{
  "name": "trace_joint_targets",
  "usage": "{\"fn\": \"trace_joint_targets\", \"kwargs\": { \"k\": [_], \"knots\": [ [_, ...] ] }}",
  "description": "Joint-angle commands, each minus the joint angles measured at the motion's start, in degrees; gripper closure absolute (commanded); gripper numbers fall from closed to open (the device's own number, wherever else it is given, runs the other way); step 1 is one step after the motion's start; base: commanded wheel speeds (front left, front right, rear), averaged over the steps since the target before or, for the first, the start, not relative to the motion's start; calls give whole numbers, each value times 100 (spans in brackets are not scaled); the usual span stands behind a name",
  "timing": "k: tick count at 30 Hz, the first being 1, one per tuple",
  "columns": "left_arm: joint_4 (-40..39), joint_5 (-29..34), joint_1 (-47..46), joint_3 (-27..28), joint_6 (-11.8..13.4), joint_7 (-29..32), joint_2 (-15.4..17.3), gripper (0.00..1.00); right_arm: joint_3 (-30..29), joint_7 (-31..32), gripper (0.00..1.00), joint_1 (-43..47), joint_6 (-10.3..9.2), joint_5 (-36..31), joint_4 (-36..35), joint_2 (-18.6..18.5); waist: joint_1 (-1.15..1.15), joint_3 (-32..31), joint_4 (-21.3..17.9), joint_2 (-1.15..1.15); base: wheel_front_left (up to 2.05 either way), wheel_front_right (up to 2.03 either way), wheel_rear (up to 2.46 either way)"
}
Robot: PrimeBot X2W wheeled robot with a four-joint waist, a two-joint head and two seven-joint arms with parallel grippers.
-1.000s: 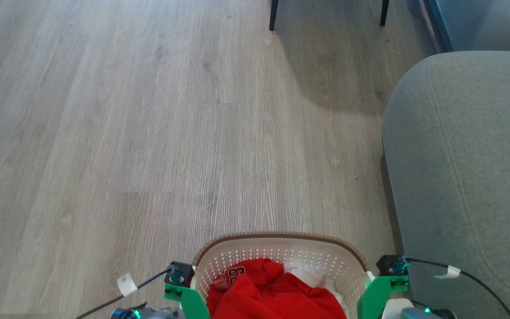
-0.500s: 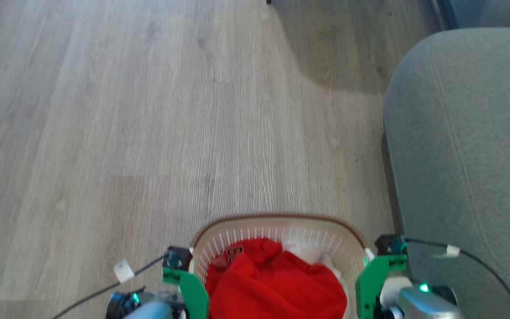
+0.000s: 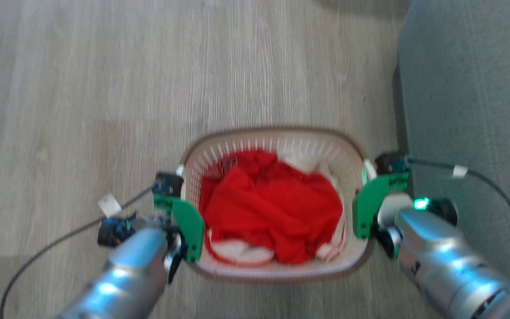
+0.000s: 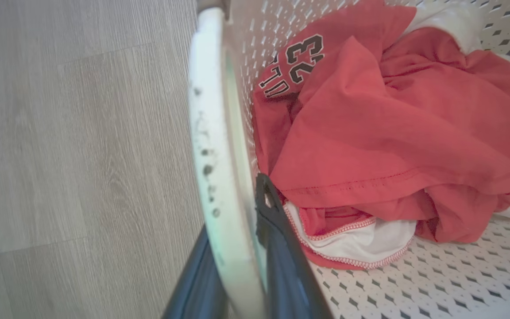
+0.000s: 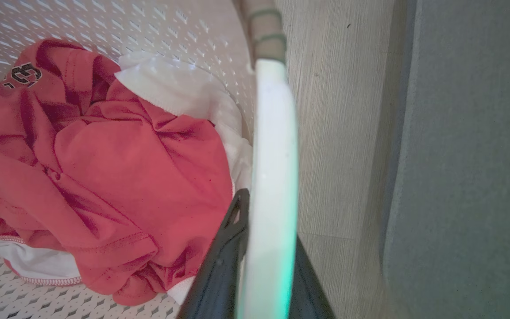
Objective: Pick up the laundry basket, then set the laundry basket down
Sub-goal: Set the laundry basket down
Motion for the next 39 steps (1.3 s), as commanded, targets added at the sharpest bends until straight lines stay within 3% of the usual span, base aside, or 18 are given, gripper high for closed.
{"fn": "trace_joint_targets", "kwargs": {
  "k": [1,20,29,39],
  "knots": [
    [26,25,-375,77,40,-90,140,100,48,-130,100,-265,-9,-104,-55,-27,-1,499,-38,0,0,0,0],
    [144,136,-2112,21,110,-495,140,100,-1265,-190,100,-1817,-9,-1590,-50,-157,-1,2858,-16,0,0,0,0],
    [61,89,-2298,-74,170,-555,140,100,-1920,-182,100,-1917,-9,-2271,-50,-130,-1,3344,8,0,0,0,0],
    [18,-1,-2361,-184,202,-572,140,100,-2540,-170,100,-1925,-9,-2941,-50,-60,-1,3452,19,0,0,0,0]
  ]
}}
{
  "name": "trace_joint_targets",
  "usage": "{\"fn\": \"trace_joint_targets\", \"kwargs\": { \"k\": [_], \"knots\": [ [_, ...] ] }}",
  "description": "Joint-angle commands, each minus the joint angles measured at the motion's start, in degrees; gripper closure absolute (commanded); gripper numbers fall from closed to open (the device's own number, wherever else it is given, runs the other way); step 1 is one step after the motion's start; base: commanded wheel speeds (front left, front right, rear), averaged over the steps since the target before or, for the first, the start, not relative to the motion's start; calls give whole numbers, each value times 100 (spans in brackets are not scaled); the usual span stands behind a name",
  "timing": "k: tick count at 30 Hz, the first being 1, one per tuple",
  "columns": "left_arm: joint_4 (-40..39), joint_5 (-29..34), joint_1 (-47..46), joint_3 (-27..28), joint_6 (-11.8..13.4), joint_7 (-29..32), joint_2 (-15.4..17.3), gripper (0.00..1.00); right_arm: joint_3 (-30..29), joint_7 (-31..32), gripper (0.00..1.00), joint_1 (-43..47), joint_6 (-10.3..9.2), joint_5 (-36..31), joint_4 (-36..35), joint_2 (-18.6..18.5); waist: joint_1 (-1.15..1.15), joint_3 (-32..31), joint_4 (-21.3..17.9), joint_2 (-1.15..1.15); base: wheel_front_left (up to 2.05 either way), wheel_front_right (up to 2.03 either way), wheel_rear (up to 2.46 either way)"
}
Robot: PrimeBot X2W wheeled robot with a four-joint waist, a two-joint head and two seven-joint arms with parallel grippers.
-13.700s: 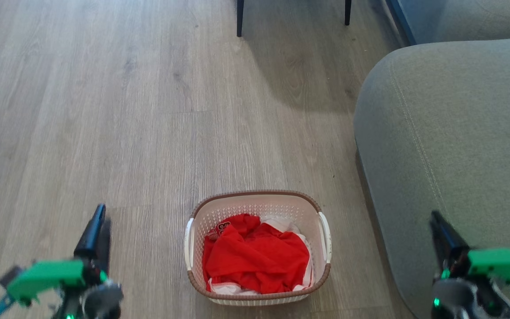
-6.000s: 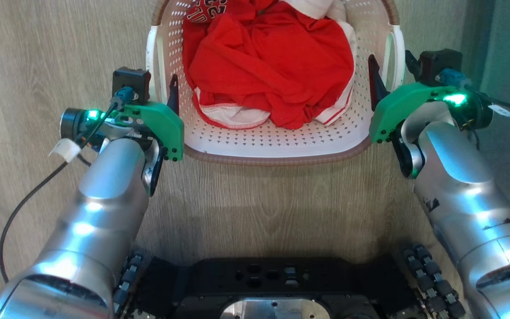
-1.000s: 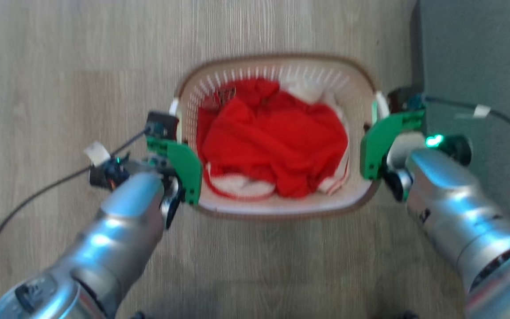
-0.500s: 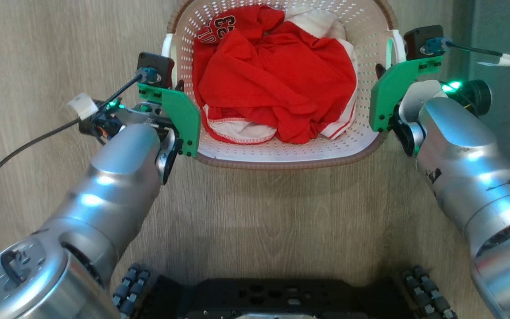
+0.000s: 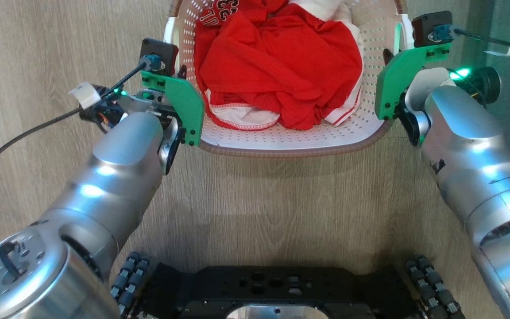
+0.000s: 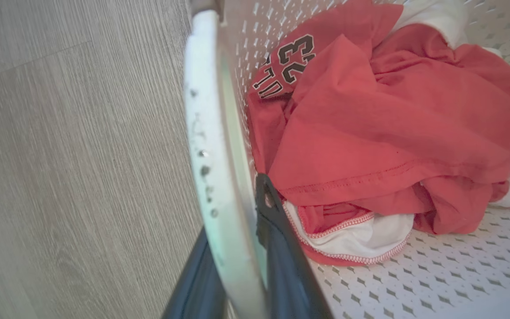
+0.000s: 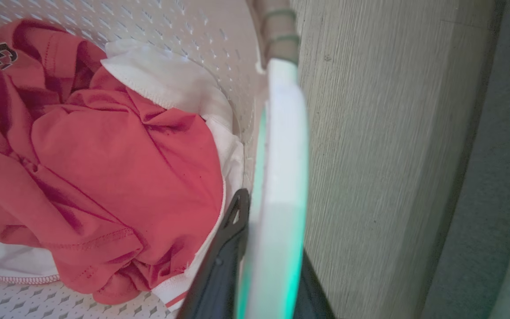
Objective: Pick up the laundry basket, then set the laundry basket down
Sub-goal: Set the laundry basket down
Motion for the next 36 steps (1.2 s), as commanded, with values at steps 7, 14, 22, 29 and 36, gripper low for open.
{"fn": "trace_joint_targets", "kwargs": {
  "k": [7,14,22,29,36],
  "knots": [
    [-41,-66,-30,-72,40,-44,161,100,-253,-33,100,149,-10,-477,-31,81,0,30,2,0,0,0,0],
    [-49,-192,-13,-103,102,40,161,31,-467,-39,35,181,-10,-699,-31,89,0,20,34,0,0,0,0],
    [-11,-384,59,-95,200,40,161,0,-423,-92,0,207,-10,-633,-31,90,0,-105,38,0,0,0,0],
    [76,-437,109,-74,203,-301,161,0,-358,-335,0,197,-10,-554,-39,90,0,-393,-3,0,0,0,0],
    [94,-383,198,17,137,-564,161,0,-326,-698,0,276,-10,-335,-118,90,0,-933,-71,0,0,0,0]
  ]
}}
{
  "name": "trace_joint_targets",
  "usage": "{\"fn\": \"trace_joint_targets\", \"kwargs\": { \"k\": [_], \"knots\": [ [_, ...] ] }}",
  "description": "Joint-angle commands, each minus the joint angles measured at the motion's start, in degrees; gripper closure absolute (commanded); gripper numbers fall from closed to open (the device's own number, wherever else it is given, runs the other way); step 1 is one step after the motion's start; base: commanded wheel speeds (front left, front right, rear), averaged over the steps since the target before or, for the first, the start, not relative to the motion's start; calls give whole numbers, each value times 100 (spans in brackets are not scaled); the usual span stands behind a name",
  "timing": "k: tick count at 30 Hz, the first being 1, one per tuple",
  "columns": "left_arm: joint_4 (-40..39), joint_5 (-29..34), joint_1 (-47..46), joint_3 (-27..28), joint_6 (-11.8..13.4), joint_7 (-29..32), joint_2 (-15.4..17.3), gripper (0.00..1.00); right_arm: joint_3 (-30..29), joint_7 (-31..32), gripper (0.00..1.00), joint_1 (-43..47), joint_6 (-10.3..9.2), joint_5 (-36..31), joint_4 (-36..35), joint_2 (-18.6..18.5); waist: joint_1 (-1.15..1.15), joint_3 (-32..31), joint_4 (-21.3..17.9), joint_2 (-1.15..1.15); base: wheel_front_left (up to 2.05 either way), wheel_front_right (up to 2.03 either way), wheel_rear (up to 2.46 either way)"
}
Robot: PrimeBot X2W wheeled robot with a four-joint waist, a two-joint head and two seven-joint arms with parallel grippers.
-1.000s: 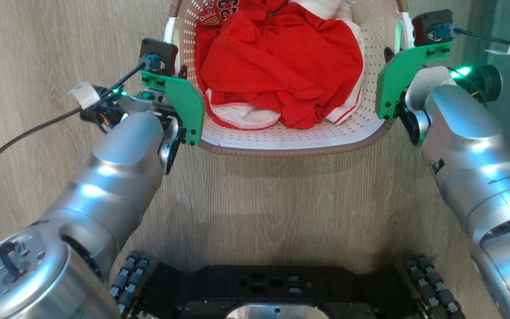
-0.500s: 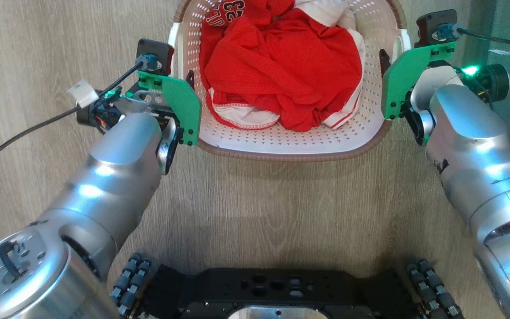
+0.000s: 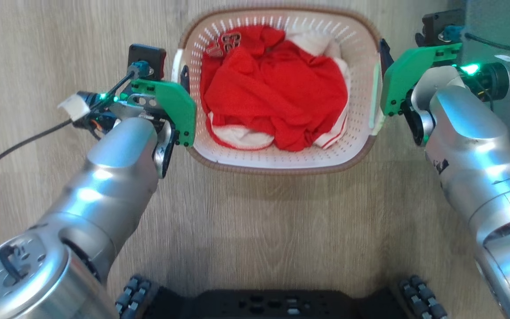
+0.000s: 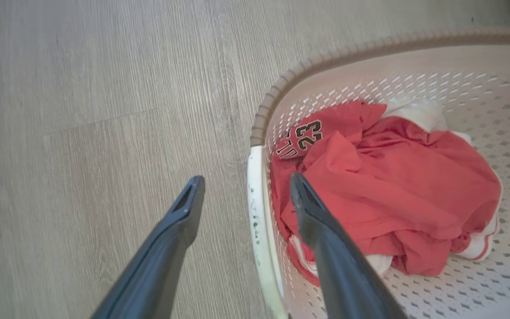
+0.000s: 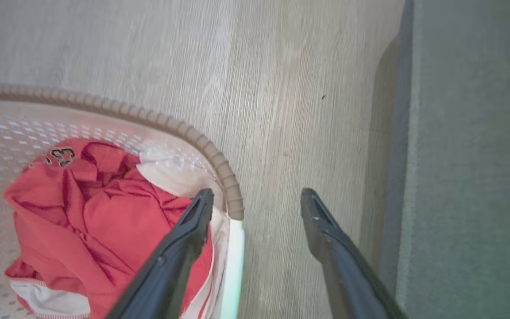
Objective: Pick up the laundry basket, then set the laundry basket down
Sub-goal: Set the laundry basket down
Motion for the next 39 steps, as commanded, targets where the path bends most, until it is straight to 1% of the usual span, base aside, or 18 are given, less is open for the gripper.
{"fn": "trace_joint_targets", "kwargs": {
  "k": [1,5,8,9,13,17,22,25,28,35,39],
  "knots": [
    [-12,29,166,150,-18,-102,141,0,94,-160,0,276,-15,91,-141,111,0,-321,-48,0,0,0,0],
    [-468,279,209,545,94,-110,321,0,185,-375,0,358,-15,237,-280,111,0,-668,-90,0,0,0,0],
    [-984,616,399,1013,250,-111,502,0,222,-513,0,437,-15,278,-364,111,0,-959,-105,0,0,0,0],
    [-984,616,399,1013,250,-111,502,0,222,-513,0,437,-15,278,-364,111,0,-959,-105,0,0,0,0],
    [-1746,1224,896,1771,446,-112,758,0,258,-584,0,606,-15,259,-614,111,0,-1362,-155,0,0,0,0],
    [-2503,1913,1561,2517,556,-112,932,0,-33,-590,0,910,-15,-22,-1268,111,0,-1772,-212,0,0,0,0],
    [-3433,2709,2492,3385,637,-112,932,0,-558,-591,0,1683,-15,-466,-2235,111,0,-2305,-217,0,0,0,0],
    [-3934,3122,2998,3816,605,-112,860,0,-875,-592,0,2200,-15,-685,-2819,111,0,-2599,-195,0,0,0,0],
    [-4360,3496,3439,4151,544,-112,814,0,-1069,-592,0,2699,-15,-772,-3417,111,0,-2874,-198,0,0,0,0],
    [-5310,4210,4350,4761,448,-112,747,0,-1201,-592,0,3751,-15,-879,-4614,111,0,-3454,-194,0,0,0,0],
    [-5729,4374,4828,5004,329,-112,702,0,-1286,-592,0,4238,-15,-905,-5126,111,0,-3739,-186,0,0,0,0]
  ]
}}
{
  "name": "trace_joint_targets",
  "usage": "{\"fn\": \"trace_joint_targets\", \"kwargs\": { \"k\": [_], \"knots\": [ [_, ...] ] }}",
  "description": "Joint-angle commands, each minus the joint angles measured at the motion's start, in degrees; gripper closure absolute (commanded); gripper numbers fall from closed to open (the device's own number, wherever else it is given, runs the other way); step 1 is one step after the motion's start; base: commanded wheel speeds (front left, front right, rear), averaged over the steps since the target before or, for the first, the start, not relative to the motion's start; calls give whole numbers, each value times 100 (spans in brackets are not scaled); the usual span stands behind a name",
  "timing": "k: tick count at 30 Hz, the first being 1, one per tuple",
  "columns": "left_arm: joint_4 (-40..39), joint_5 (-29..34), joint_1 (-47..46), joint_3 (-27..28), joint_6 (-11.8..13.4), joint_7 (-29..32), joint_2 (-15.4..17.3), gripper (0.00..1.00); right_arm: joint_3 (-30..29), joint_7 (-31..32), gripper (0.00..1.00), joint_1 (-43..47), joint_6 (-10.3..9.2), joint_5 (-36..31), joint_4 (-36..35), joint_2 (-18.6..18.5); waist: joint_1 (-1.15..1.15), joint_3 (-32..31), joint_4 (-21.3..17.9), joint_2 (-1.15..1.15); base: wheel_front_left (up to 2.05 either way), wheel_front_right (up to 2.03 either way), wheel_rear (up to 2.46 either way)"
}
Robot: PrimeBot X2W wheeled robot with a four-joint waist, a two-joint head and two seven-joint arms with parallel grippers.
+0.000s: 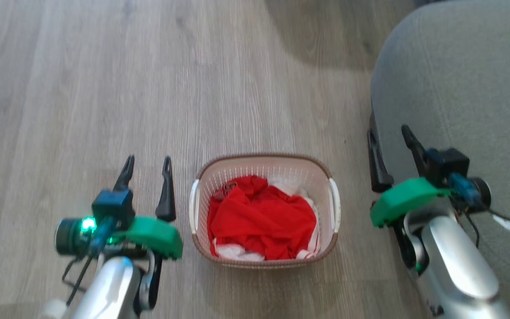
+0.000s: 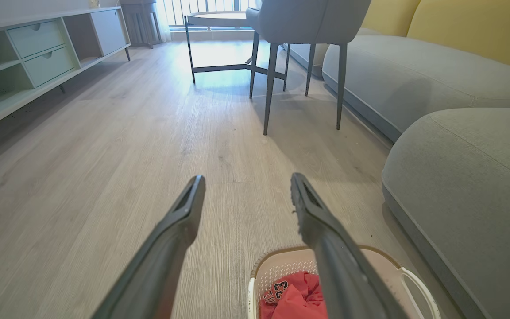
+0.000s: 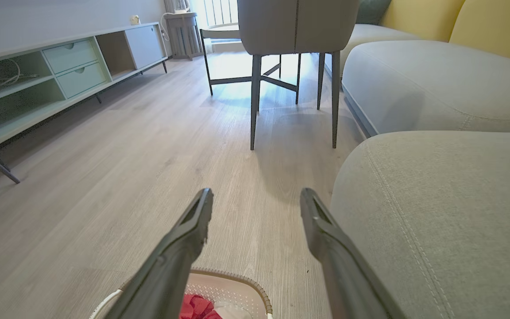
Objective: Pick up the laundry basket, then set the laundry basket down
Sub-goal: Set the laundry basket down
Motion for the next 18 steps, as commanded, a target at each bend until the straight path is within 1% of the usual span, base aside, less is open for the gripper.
{"fn": "trace_joint_targets", "kwargs": {
  "k": [1,8,18],
  "knots": [
    [-301,83,-9,295,-36,-44,36,0,45,-76,0,51,-14,-41,-341,82,1,-229,11,-1,0,0,0],
    [-601,268,662,447,-92,-44,32,0,-165,-76,0,820,-14,-96,-1081,82,1,-567,54,-1,0,0,0],
    [-1038,465,1240,568,74,-45,69,0,-423,-76,0,1764,-14,-103,-1715,82,1,-797,92,-1,0,0,0]
  ]
}}
